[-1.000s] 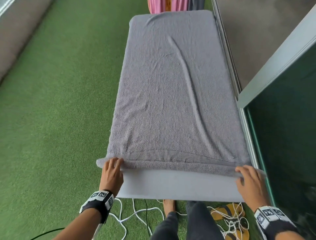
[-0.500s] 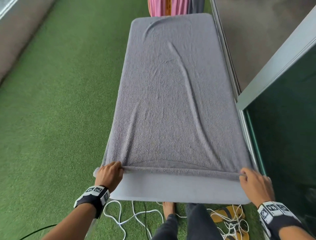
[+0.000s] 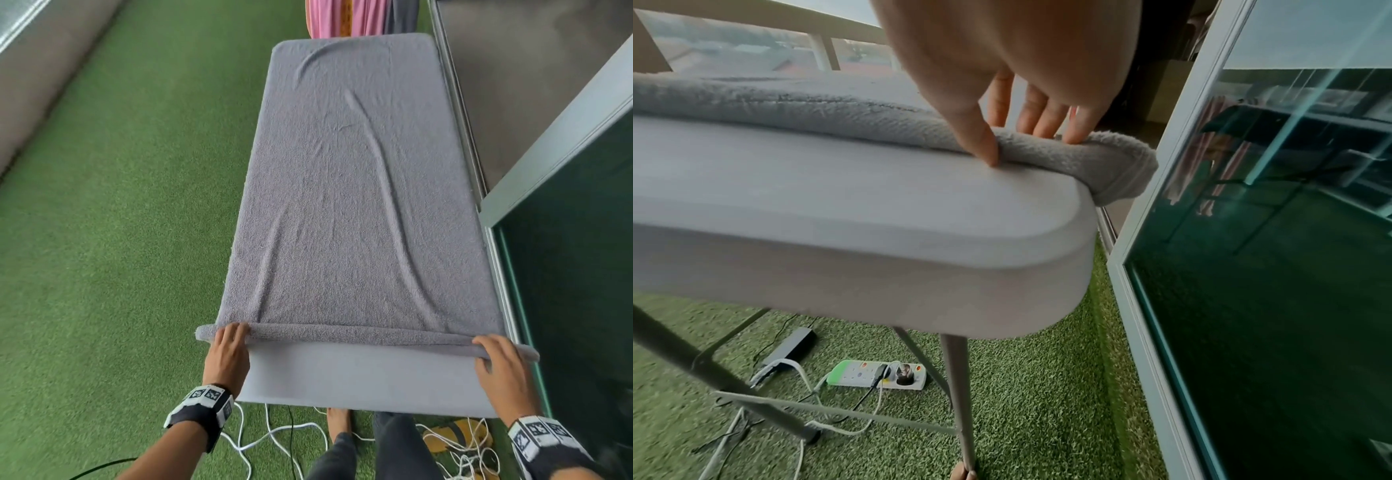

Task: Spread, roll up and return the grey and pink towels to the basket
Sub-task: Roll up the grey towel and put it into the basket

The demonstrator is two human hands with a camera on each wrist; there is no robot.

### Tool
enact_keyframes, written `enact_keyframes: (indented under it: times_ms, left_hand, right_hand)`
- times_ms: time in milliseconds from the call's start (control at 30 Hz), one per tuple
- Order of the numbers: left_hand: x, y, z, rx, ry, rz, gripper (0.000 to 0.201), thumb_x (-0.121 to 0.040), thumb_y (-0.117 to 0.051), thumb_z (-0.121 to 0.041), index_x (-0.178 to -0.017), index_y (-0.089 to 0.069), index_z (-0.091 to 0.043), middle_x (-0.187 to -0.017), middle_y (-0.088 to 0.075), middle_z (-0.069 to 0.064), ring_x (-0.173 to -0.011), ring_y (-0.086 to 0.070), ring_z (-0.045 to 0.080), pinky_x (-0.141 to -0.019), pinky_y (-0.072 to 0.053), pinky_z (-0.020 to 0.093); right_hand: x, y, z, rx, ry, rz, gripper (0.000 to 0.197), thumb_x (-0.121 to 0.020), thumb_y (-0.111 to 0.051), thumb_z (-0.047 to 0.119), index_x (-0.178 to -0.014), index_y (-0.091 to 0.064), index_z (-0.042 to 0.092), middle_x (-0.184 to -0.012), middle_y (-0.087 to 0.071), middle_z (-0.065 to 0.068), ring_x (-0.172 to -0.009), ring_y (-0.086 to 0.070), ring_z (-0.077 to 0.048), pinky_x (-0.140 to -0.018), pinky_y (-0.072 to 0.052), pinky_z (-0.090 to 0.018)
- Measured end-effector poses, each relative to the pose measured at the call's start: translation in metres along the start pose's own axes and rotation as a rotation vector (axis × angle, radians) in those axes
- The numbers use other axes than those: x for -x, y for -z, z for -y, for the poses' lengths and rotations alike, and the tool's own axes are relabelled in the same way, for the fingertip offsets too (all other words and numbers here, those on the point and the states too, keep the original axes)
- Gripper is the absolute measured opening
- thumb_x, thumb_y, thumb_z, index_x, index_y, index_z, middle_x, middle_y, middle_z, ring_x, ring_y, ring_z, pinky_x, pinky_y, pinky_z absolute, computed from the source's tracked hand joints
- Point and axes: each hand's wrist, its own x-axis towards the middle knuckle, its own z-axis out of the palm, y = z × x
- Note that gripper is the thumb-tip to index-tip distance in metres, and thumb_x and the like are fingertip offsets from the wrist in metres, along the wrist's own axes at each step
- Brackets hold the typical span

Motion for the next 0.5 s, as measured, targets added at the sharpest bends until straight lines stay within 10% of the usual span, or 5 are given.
enact_keyframes:
  times_ms: [167, 333, 400, 500]
  left_hand:
    - [-0.013, 0.008, 0.005, 0.041, -0.045, -0.075, 0.032, -0.078, -0.039, -0.009, -0.088, -0.069, -0.005, -0.085, -0.07, 0.011, -0.08, -0.065, 0.029, -0.078, -0.043, 0.031]
    - [-0.023, 0.028, -0.002, -0.01, -0.023, 0.137, 0.028, -0.078, -0.032, -0.03, -0.066, -0.054, -0.017, -0.062, -0.063, 0.003, -0.059, -0.061, 0.027, -0.062, -0.042, 0.035]
    - [-0.032, 0.032, -0.003, -0.049, 0.004, 0.225, 0.033, -0.079, -0.028, -0.035, -0.075, -0.055, -0.016, -0.071, -0.066, 0.003, -0.064, -0.063, 0.029, -0.061, -0.035, 0.034]
    - [-0.045, 0.03, 0.002, -0.134, 0.015, 0.159, 0.025, -0.077, -0.057, -0.026, -0.099, -0.052, -0.015, -0.089, -0.061, 0.006, -0.077, -0.061, 0.031, -0.069, -0.04, 0.039]
  right_hand:
    - [-0.012, 0.007, 0.002, -0.104, -0.053, -0.045, 0.03, -0.08, -0.062, -0.012, -0.102, -0.073, 0.005, -0.11, -0.07, -0.014, -0.1, -0.063, -0.038, -0.088, -0.053, -0.049]
    - [-0.016, 0.017, 0.002, -0.021, -0.054, 0.028, 0.023, -0.083, -0.061, 0.003, -0.067, -0.069, 0.019, -0.075, -0.069, -0.009, -0.075, -0.06, -0.034, -0.076, -0.05, -0.045]
    - [-0.021, 0.017, 0.0, 0.069, -0.016, 0.098, 0.033, -0.088, -0.044, 0.022, -0.055, -0.046, 0.028, -0.064, -0.06, -0.002, -0.064, -0.05, -0.029, -0.073, -0.041, -0.041]
    - [-0.033, 0.019, 0.0, 0.122, -0.012, 0.02, 0.01, -0.083, -0.06, 0.012, -0.078, -0.063, 0.02, -0.088, -0.066, -0.007, -0.08, -0.056, -0.03, -0.079, -0.036, -0.043]
